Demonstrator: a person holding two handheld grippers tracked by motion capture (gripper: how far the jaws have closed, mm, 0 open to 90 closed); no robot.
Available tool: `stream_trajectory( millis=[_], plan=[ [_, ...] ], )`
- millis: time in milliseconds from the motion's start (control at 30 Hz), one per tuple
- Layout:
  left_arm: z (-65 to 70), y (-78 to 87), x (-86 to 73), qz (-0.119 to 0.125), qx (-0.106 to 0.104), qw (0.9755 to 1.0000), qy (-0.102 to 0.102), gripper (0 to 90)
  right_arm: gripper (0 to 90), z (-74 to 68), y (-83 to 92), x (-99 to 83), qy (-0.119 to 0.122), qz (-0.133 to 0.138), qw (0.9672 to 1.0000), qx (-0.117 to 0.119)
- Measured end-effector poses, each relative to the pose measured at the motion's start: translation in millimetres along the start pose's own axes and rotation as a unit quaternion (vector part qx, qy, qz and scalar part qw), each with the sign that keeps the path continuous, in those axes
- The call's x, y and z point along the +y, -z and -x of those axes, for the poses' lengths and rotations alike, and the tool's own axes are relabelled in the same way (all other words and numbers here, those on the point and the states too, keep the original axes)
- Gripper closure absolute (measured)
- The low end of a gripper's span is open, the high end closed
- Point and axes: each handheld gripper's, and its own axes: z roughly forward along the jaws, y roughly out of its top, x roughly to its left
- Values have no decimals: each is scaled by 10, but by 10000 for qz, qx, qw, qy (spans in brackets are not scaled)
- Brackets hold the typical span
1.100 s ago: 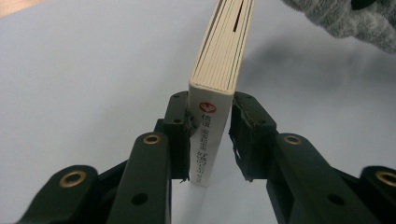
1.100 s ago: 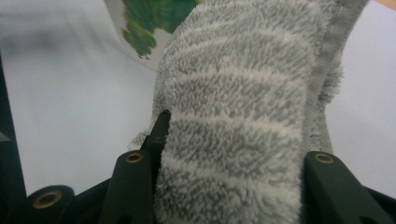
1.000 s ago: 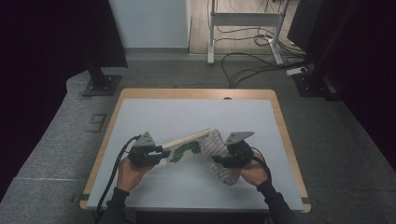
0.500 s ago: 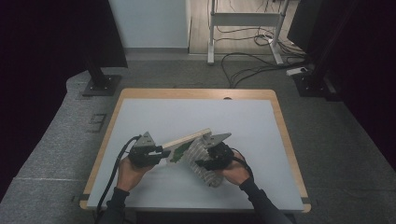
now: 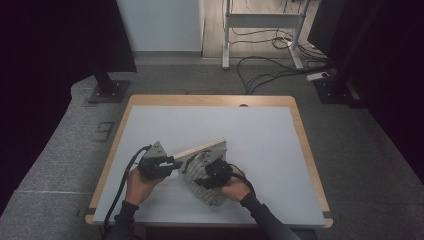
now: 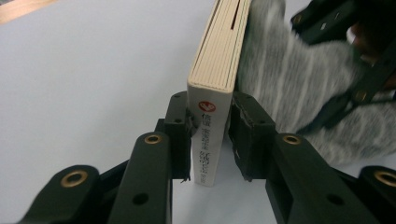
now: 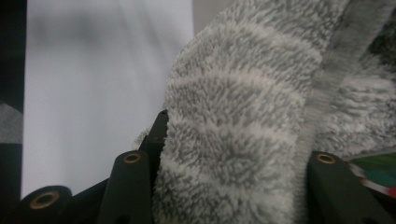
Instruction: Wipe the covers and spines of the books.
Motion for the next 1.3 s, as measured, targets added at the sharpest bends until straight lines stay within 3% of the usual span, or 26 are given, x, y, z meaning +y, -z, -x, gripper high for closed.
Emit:
stream_trajectory(
  millis=[200,433,567,800,1067,1300],
  plan=[
    [-1,-3,-2,4,-26,10000,11,678,480,-18,-97,-35,-17,-30,10000,36],
    [-2,-5,-1,4,-12,10000,28,659,310,-53,-65,4,-27,-129,9999,77],
    [-4,-1,-2,-13,3,10000,22,668,254,-74,3,45,-54,-6,10000,18],
    [-5,-14,-2,-20,-5,10000,50,666,242,-44,248,124,-79,245,9996,-90],
    [0,-32,-4,-51,-28,10000,47,659,230,89,540,120,-189,467,9977,-457],
    [-2,-23,-4,-44,-23,10000,44,656,225,300,756,15,-425,660,9927,-914]
  ],
)
